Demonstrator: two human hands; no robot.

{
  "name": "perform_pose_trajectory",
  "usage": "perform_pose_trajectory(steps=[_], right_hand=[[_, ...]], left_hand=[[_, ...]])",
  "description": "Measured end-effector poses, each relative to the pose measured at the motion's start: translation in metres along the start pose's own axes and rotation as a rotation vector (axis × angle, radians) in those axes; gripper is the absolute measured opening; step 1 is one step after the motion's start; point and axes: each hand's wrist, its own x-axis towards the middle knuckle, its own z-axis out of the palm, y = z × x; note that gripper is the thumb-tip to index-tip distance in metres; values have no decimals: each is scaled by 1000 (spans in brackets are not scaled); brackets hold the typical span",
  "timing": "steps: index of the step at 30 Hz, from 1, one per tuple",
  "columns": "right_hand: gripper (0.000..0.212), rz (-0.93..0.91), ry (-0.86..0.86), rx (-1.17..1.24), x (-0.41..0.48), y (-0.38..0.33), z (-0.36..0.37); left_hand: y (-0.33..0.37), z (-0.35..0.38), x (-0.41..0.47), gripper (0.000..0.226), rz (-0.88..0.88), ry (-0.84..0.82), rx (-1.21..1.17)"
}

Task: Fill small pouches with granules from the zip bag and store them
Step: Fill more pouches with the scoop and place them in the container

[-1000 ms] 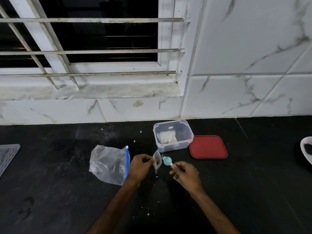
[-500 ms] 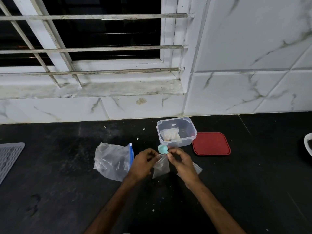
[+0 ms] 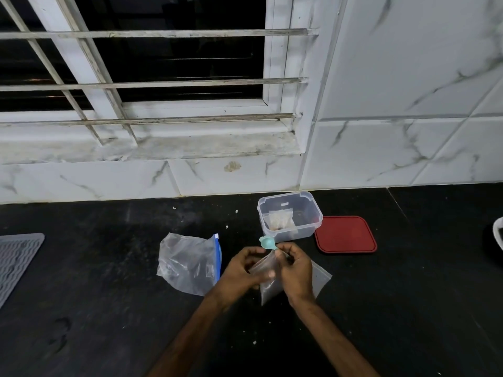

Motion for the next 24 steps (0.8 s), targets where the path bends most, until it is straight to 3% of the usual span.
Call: perform_pose_trajectory(steps=[1,6,10,15,20,24], right_hand=[[18,-6,20,-7,0,0,1],[11,172,-11,90,13,13,-8],[9,301,32,-122,20,46,-36],[8,224,24,-513,26,71,-58],[7,206,-37,-601,30,74,-59],[17,44,18,-622,28,57,-60]], left_hand=[[-2,2,1,53,7,14,49],[-11,0,10,10,57,254,147],[-15,-10,8,8,55,350,176],[-21,-19,14,12,57,418,220],[-15,-12,15,8,84,452,258],[-9,-10,16,6,85,406,221]])
